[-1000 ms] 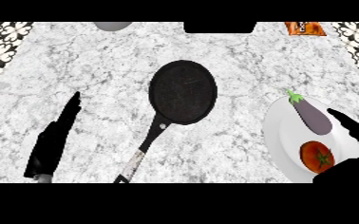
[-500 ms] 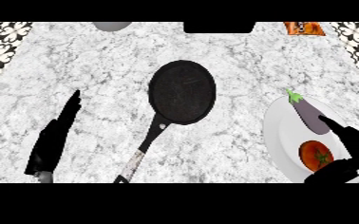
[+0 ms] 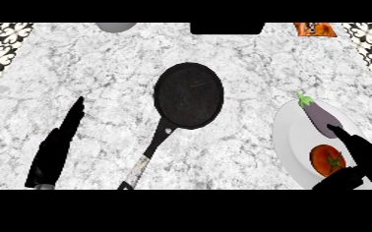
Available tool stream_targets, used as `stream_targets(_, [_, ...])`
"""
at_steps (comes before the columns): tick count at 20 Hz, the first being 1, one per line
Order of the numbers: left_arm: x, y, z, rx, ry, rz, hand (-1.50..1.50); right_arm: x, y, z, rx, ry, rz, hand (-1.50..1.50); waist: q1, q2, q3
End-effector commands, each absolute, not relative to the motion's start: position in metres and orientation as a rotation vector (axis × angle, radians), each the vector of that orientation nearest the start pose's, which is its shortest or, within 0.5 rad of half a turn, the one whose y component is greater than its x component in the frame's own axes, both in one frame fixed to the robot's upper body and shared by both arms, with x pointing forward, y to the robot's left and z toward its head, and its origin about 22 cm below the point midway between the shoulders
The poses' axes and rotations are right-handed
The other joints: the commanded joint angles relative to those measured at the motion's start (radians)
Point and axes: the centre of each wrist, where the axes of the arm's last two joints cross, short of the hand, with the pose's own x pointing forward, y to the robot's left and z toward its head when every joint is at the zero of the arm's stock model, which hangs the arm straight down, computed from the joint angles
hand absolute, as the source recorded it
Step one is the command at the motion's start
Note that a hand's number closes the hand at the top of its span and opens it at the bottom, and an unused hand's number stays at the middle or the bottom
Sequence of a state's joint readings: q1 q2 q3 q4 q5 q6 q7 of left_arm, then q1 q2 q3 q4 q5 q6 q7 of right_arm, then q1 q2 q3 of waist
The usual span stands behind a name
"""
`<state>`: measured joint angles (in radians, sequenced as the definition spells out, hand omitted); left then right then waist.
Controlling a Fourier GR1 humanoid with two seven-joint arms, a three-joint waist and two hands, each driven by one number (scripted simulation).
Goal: Pick the tomato from the plate and place it in the pan
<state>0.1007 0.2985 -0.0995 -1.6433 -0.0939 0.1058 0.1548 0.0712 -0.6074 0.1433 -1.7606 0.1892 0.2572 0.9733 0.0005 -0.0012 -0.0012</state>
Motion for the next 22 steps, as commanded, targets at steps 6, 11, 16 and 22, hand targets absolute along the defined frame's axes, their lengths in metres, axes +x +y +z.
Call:
stream_targets(6, [0.230,0.299,0.008,0.345,-1.379,-0.265,0.00,0.236,-0.324,0.038,-0.618,-0.502,0.646,-1.50,0.000,0.001,0.001])
stream_targets(11, [0.202,0.274,0.002,0.341,-1.370,-0.263,0.00,0.227,-0.308,0.034,-0.624,-0.589,0.588,1.50,0.001,0.000,0.001])
stream_targets(16, [0.214,0.284,0.019,0.329,-1.379,-0.243,0.00,0.235,-0.314,0.028,-0.558,-0.627,0.550,1.50,0.002,0.001,0.001])
stream_targets(22, [0.218,0.270,0.009,0.343,-1.384,-0.244,0.00,0.233,-0.314,0.012,-0.587,-0.649,0.544,1.50,0.001,0.001,0.001])
